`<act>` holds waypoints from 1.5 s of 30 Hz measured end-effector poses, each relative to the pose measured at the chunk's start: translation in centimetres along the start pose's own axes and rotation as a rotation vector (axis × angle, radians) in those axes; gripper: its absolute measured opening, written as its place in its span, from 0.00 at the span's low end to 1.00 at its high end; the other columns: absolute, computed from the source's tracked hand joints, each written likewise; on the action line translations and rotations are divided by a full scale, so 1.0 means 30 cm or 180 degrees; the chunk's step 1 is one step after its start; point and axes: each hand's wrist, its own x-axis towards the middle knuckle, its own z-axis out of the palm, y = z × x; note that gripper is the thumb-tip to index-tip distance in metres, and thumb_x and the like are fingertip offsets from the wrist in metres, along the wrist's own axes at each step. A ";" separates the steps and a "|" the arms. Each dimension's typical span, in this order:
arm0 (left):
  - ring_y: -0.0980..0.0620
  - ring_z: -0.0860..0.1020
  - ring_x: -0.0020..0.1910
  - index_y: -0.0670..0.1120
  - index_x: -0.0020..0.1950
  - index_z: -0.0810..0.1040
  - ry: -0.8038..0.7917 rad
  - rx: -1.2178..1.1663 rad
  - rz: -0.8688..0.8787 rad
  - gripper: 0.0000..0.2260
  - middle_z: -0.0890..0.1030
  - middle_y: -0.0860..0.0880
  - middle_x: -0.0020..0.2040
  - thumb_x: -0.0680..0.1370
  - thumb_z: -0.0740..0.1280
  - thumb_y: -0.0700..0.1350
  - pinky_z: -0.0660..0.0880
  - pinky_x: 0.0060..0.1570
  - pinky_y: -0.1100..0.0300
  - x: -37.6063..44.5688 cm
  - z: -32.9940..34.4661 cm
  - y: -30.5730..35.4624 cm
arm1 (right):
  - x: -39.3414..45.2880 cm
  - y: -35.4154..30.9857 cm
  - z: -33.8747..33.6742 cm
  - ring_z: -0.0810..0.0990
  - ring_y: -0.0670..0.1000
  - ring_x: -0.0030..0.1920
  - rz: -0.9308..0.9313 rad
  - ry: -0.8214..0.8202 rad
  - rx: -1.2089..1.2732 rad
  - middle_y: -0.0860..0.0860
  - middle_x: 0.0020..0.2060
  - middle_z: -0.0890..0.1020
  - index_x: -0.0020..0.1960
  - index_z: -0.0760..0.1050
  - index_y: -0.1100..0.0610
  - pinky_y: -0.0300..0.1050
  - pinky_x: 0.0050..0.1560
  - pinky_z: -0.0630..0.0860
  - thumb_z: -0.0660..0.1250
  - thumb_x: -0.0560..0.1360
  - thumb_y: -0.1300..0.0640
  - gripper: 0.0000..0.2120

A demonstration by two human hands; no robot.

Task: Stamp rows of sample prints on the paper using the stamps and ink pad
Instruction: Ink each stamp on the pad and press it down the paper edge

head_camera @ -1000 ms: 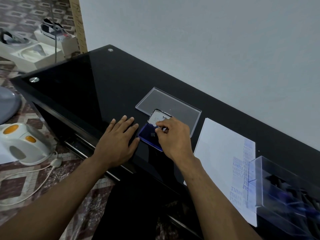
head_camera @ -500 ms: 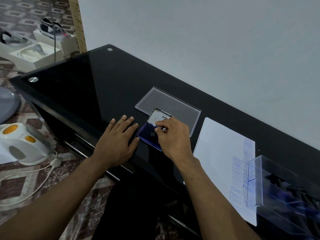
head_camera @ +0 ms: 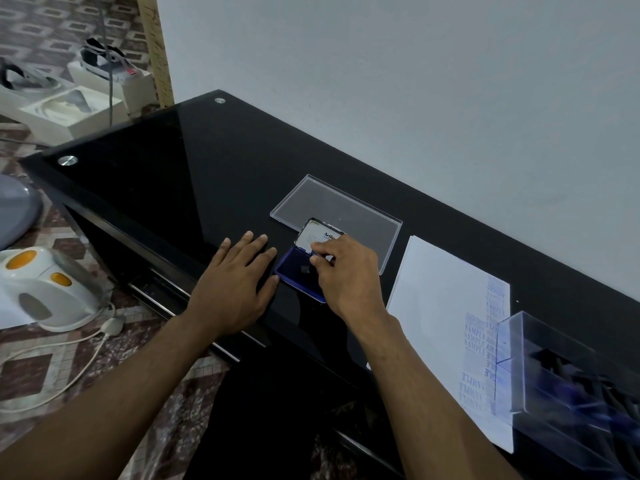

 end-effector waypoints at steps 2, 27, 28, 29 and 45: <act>0.48 0.55 0.81 0.50 0.77 0.67 0.0000 0.0022 0.0003 0.30 0.63 0.48 0.80 0.81 0.46 0.63 0.51 0.79 0.44 -0.001 -0.001 0.000 | -0.001 0.000 0.003 0.79 0.48 0.56 0.0024 0.0003 0.0053 0.49 0.58 0.81 0.61 0.80 0.52 0.41 0.60 0.74 0.67 0.79 0.55 0.12; 0.48 0.57 0.80 0.48 0.78 0.65 0.0001 -0.0539 0.0642 0.30 0.63 0.47 0.79 0.80 0.49 0.62 0.55 0.78 0.46 0.098 -0.088 0.362 | -0.168 0.272 -0.215 0.81 0.46 0.46 0.0266 0.1196 0.0691 0.48 0.49 0.82 0.57 0.83 0.52 0.41 0.53 0.78 0.70 0.76 0.61 0.12; 0.48 0.56 0.80 0.49 0.78 0.64 -0.0036 -0.0571 0.0695 0.29 0.62 0.47 0.80 0.81 0.51 0.61 0.55 0.78 0.46 0.101 -0.083 0.398 | -0.182 0.296 -0.234 0.81 0.46 0.46 0.0339 0.1209 0.0671 0.48 0.50 0.82 0.57 0.83 0.52 0.40 0.53 0.78 0.70 0.76 0.60 0.11; 0.49 0.55 0.80 0.50 0.79 0.63 -0.0079 -0.0588 0.0750 0.27 0.61 0.48 0.80 0.82 0.52 0.61 0.55 0.78 0.46 0.105 -0.076 0.431 | -0.196 0.319 -0.251 0.81 0.46 0.46 0.0423 0.1225 0.0664 0.48 0.51 0.82 0.56 0.83 0.52 0.40 0.53 0.78 0.70 0.76 0.60 0.11; 0.49 0.52 0.81 0.51 0.80 0.61 -0.0415 -0.0683 0.1195 0.27 0.57 0.50 0.82 0.83 0.51 0.60 0.49 0.79 0.50 0.172 0.054 0.835 | -0.325 0.637 -0.458 0.81 0.45 0.47 0.1068 0.1499 0.0449 0.47 0.52 0.82 0.58 0.82 0.52 0.40 0.54 0.79 0.72 0.75 0.58 0.12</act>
